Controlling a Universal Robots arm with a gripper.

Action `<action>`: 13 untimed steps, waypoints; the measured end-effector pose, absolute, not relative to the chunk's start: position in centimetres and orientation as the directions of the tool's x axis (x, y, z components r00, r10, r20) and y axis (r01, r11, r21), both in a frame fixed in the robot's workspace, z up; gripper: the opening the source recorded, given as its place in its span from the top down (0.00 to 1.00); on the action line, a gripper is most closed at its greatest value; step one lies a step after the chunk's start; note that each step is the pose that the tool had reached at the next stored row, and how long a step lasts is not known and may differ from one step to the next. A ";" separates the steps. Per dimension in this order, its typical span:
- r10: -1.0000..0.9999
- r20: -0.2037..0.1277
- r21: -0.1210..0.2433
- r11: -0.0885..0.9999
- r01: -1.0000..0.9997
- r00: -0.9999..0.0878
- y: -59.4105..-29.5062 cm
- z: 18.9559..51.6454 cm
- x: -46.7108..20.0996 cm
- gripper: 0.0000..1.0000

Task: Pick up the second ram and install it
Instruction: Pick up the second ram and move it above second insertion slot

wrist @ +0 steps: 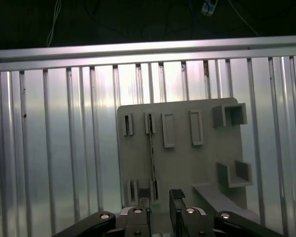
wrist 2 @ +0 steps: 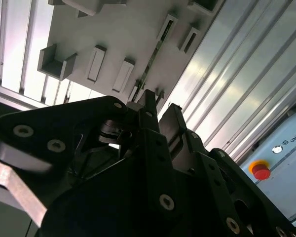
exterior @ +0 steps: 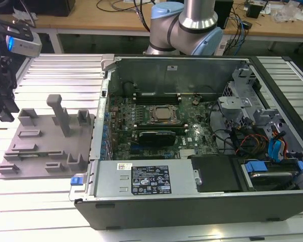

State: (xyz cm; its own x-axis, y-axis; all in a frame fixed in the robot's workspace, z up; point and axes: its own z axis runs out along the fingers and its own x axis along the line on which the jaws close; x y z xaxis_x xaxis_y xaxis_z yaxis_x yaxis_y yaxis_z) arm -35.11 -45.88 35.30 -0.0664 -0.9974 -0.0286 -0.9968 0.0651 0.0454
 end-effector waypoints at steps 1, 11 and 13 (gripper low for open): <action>-0.997 -0.029 0.045 0.065 -0.997 -0.066 -45.9 35.2 -35.1 0.72; -0.997 -0.029 0.045 0.065 -0.997 -0.066 -45.9 34.0 -35.1 0.72; -0.997 -0.029 0.045 0.065 -0.997 -0.066 -45.9 33.7 -35.1 0.72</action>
State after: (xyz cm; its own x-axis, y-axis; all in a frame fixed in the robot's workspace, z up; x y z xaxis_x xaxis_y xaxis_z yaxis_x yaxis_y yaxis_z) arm -35.11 -45.89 33.73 -0.0664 -0.9974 -0.0286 -0.9968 0.0651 0.0454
